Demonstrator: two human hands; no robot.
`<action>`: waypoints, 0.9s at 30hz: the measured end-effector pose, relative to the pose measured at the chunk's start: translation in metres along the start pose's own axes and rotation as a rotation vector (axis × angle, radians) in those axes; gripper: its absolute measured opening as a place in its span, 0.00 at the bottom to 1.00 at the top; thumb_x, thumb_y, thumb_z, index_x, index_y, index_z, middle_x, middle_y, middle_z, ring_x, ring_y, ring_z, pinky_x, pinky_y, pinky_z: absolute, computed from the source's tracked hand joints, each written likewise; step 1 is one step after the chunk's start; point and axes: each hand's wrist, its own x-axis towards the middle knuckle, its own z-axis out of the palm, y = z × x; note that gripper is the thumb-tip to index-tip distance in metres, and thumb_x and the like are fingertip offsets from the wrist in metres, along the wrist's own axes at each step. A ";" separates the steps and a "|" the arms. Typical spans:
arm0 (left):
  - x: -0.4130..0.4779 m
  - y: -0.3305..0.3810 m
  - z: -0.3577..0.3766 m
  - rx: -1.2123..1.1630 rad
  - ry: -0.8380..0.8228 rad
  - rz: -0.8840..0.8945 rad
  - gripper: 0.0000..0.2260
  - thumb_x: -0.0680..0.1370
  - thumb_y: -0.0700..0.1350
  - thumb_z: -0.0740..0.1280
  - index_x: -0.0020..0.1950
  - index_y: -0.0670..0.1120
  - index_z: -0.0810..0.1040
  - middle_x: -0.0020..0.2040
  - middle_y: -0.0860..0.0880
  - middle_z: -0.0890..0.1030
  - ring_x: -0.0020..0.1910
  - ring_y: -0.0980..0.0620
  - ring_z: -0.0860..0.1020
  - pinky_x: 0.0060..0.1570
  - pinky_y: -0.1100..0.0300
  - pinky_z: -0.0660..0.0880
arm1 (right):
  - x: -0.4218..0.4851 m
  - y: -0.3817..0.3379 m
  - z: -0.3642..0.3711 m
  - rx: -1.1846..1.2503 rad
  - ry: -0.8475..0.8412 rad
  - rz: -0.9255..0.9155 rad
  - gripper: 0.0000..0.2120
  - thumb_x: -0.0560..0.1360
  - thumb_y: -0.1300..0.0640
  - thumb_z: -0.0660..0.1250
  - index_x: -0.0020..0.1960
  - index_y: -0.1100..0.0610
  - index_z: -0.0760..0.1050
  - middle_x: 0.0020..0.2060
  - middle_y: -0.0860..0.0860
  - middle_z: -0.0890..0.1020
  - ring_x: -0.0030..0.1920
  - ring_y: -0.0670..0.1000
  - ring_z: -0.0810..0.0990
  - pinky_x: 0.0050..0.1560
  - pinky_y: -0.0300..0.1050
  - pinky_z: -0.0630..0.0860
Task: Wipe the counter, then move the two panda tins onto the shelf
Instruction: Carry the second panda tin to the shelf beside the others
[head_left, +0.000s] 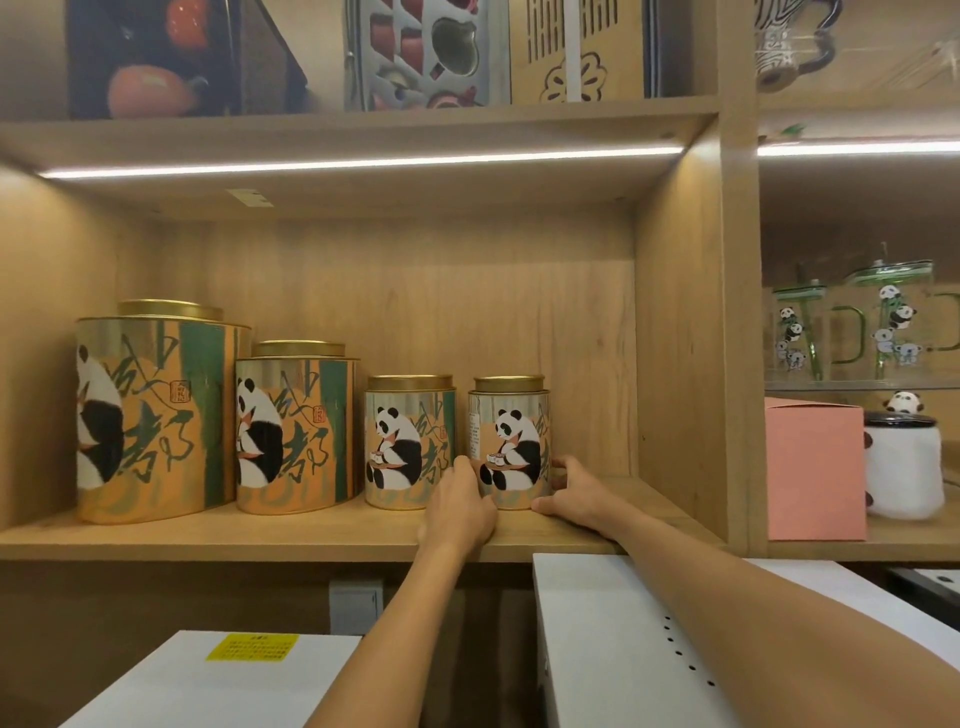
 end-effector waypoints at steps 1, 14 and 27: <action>0.000 0.000 0.000 0.003 -0.008 -0.001 0.11 0.77 0.41 0.68 0.58 0.47 0.71 0.55 0.47 0.78 0.49 0.51 0.74 0.52 0.54 0.76 | 0.000 0.000 0.000 0.001 0.002 -0.001 0.40 0.73 0.58 0.74 0.77 0.55 0.55 0.72 0.57 0.69 0.70 0.58 0.69 0.68 0.53 0.70; -0.007 0.002 -0.004 -0.044 0.019 0.028 0.13 0.79 0.38 0.64 0.63 0.44 0.74 0.60 0.43 0.80 0.58 0.44 0.78 0.56 0.48 0.77 | 0.001 0.002 0.000 0.019 0.034 -0.022 0.39 0.72 0.59 0.75 0.76 0.56 0.57 0.71 0.58 0.70 0.71 0.58 0.70 0.66 0.52 0.71; -0.006 0.003 -0.006 -0.023 -0.020 0.018 0.10 0.79 0.40 0.63 0.60 0.42 0.76 0.56 0.42 0.81 0.55 0.43 0.79 0.55 0.48 0.78 | 0.001 0.005 -0.001 -0.013 0.055 -0.064 0.35 0.73 0.61 0.73 0.76 0.57 0.61 0.70 0.58 0.72 0.69 0.58 0.72 0.68 0.55 0.72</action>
